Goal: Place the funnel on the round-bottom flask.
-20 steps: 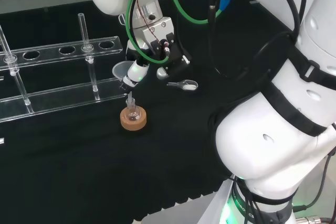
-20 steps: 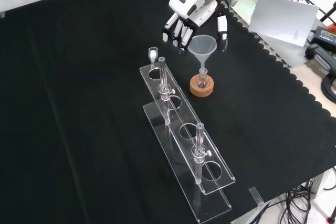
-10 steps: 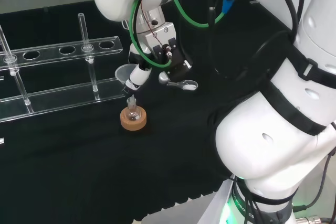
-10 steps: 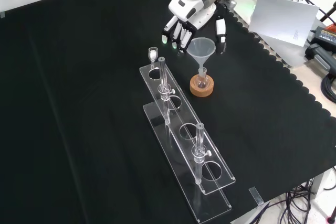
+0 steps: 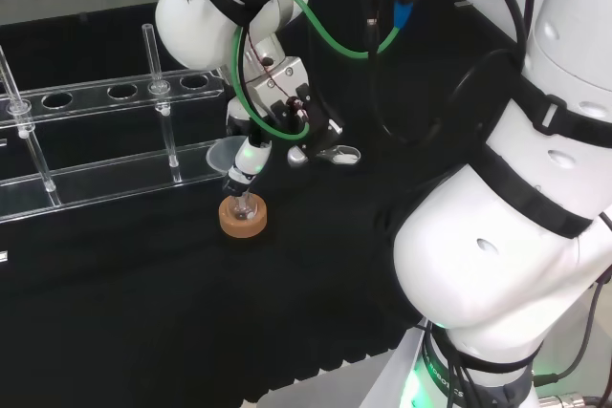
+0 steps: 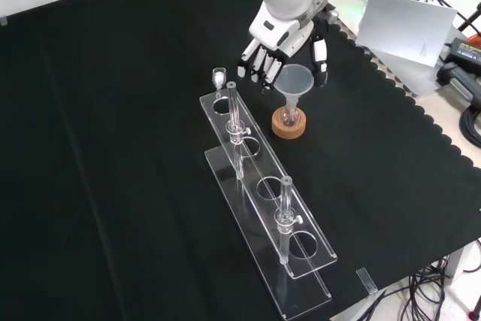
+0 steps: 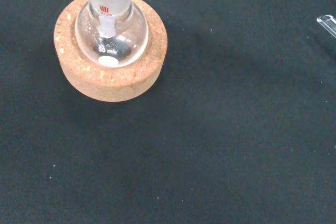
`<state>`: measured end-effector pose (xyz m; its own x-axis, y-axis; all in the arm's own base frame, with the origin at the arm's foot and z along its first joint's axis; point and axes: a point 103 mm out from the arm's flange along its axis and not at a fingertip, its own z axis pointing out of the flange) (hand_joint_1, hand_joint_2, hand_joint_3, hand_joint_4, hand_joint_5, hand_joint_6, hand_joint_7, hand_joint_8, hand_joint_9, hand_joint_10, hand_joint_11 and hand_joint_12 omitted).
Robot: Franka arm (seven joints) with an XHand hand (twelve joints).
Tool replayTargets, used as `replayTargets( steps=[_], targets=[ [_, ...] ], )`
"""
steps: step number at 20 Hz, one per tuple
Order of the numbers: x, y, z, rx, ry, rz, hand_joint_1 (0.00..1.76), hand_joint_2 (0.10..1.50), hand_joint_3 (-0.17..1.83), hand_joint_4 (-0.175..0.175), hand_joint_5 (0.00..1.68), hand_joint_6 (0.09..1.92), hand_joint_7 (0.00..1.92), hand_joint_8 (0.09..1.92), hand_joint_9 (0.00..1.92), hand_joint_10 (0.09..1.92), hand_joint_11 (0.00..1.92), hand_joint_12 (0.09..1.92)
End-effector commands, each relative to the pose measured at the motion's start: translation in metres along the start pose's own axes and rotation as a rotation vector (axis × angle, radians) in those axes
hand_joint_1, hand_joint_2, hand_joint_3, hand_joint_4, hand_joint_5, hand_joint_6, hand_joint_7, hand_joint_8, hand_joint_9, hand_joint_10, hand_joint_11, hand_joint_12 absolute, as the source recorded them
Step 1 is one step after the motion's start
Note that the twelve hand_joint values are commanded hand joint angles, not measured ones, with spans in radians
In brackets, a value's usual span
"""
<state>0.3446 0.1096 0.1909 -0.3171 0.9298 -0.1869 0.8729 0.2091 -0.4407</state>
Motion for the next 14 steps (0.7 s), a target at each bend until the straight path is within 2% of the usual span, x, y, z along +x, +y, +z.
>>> replayTargets(
  steps=[1,10,13,14],
  targets=[
    [0.0049,0.0027,0.0006,-0.003,-0.006,-0.009,0.83,0.78,0.06,0.018,0.77,0.44,1.18,0.37,0.66,0.40,0.00,0.84],
    [0.0021,0.0009,0.0018,0.022,-0.015,-0.013,0.82,0.78,0.06,0.017,0.74,0.44,1.16,0.36,0.65,0.40,0.00,0.83],
    [0.0001,-0.0046,-0.0034,0.015,0.000,-0.018,0.76,0.77,0.07,0.005,0.58,0.31,1.00,0.29,0.62,0.40,0.00,0.81],
    [-0.0004,-0.0067,-0.0055,0.009,-0.005,-0.021,0.68,0.75,0.06,0.003,0.51,0.23,0.89,0.25,0.57,0.41,0.00,0.79]
  ],
)
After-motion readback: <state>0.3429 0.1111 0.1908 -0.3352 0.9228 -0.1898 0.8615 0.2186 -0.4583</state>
